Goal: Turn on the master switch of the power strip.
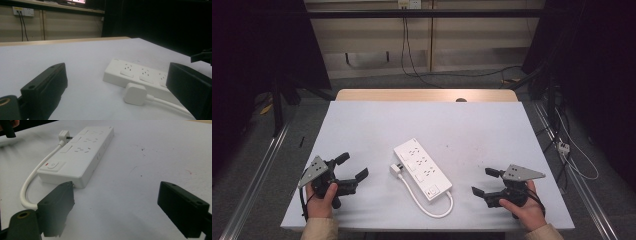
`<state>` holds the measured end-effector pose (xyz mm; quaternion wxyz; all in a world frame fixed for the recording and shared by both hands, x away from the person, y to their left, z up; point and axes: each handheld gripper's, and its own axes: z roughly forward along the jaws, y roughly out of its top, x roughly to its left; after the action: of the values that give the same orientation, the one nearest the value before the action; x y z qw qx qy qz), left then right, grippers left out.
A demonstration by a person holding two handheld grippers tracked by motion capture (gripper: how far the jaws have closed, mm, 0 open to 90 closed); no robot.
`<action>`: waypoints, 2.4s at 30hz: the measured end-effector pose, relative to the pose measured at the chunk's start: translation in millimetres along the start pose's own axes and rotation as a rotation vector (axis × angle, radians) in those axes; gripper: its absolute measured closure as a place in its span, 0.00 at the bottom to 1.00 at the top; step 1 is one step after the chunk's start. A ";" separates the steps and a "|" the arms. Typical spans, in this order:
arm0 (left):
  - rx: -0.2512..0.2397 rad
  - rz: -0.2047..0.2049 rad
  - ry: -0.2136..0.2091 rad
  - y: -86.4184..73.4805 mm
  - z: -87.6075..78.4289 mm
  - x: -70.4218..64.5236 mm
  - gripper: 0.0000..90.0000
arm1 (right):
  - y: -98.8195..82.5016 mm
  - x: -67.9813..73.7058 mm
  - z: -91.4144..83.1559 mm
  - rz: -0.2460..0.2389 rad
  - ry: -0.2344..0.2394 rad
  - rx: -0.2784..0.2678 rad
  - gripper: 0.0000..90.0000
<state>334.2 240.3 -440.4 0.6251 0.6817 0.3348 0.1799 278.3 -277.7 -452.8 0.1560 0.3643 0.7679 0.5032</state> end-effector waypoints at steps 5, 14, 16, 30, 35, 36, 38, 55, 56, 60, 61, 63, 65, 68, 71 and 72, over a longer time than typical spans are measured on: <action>0.001 0.000 0.000 -0.1 0.1 -0.2 0.04 | -0.7 -0.7 -1.0 -0.001 -0.002 0.002 0.15; 0.001 -0.004 -0.001 -0.5 0.5 -0.2 0.04 | -2.2 -4.0 -4.9 0.006 -0.012 0.006 0.15; 0.001 -0.005 -0.001 -0.5 0.5 -0.1 0.04 | -2.6 -4.6 -5.7 0.007 -0.013 0.006 0.15; 0.000 -0.004 0.000 -0.5 0.3 0.1 0.04 | -4.4 -8.3 -10.7 0.010 -0.028 0.010 0.15; 0.000 -0.005 -0.001 -0.6 0.6 -0.2 0.04 | -5.1 -9.6 -12.9 0.013 -0.038 0.010 0.15; 0.000 -0.006 0.000 -0.6 0.6 -0.1 0.04 | -5.2 -9.7 -13.4 0.014 -0.039 0.010 0.15; 0.000 -0.005 0.000 -0.5 0.5 -0.1 0.04 | -5.6 -10.3 -14.0 0.014 -0.042 0.011 0.15; 0.001 -0.003 0.001 -0.3 0.4 -0.1 0.04 | -8.9 -14.0 -20.1 0.020 -0.057 0.009 0.15; 0.001 -0.003 0.001 -0.3 0.4 -0.1 0.04 | -9.1 -14.2 -20.4 0.021 -0.059 0.011 0.15; 0.001 -0.003 0.001 -0.1 0.3 -0.2 0.04 | -9.7 -15.0 -22.0 0.024 -0.066 0.011 0.15; 0.001 -0.003 0.001 -0.2 0.3 -0.2 0.04 | -9.9 -15.2 -22.4 0.024 -0.066 0.010 0.14; 0.001 -0.003 0.001 -0.2 0.5 -0.2 0.04 | -10.5 -16.0 -23.3 0.023 -0.069 0.012 0.15; 0.001 -0.003 0.001 -0.2 0.5 -0.2 0.04 | -11.2 -16.7 -24.3 0.028 -0.074 0.012 0.14; 0.000 -0.007 0.003 -0.3 0.7 -0.2 0.04 | -12.1 -17.7 -26.0 0.033 -0.078 0.008 0.14; 0.002 -0.003 0.002 -0.3 0.8 -0.2 0.04 | -12.8 -18.2 -26.8 0.035 -0.081 0.009 0.14; 0.001 -0.004 0.002 -0.3 0.9 -0.3 0.04 | -13.0 -18.2 -27.0 0.036 -0.081 0.009 0.14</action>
<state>334.4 239.4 -440.8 0.6247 0.6812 0.3371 0.1790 269.2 -311.5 -454.6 0.1760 0.3989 0.7566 0.4873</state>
